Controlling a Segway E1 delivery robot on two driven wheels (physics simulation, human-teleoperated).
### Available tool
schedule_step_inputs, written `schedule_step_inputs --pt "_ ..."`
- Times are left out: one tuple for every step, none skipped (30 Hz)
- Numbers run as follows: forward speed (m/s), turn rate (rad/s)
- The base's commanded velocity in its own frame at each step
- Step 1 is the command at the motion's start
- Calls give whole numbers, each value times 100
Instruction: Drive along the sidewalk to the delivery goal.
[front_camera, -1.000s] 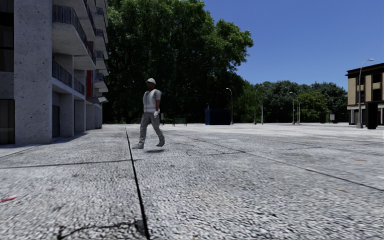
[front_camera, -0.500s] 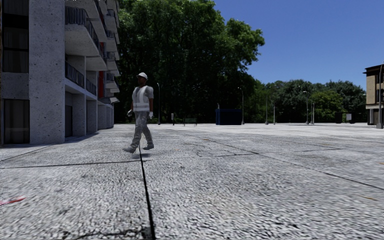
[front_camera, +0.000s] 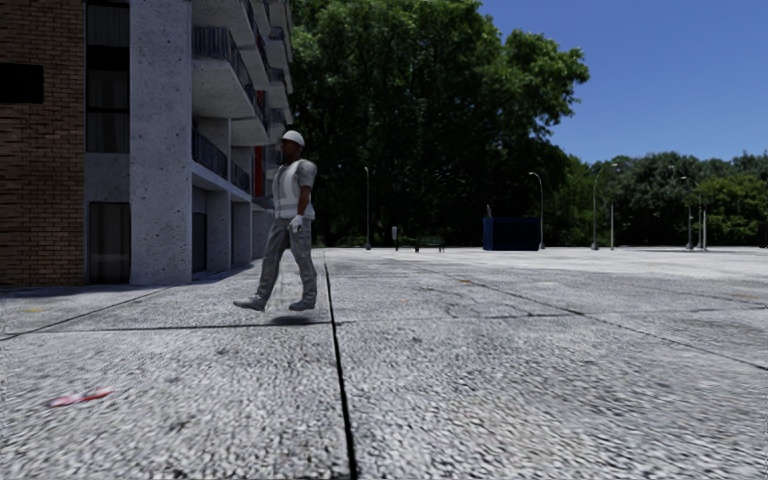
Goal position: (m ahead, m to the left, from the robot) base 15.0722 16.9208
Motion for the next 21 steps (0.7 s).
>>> schedule_step_inputs --pt "39 43" --pt "41 44" --pt "41 44" --pt "41 44" --pt "41 44" --pt "42 44" --pt "43 44" --pt "43 44" --pt "44 46" --pt "45 47" --pt "46 48" --pt "46 48" --pt "46 49" --pt "46 49" --pt "46 50" --pt "46 50" --pt "46 50" --pt "46 51" --pt "46 51" --pt "46 51" --pt "46 51"
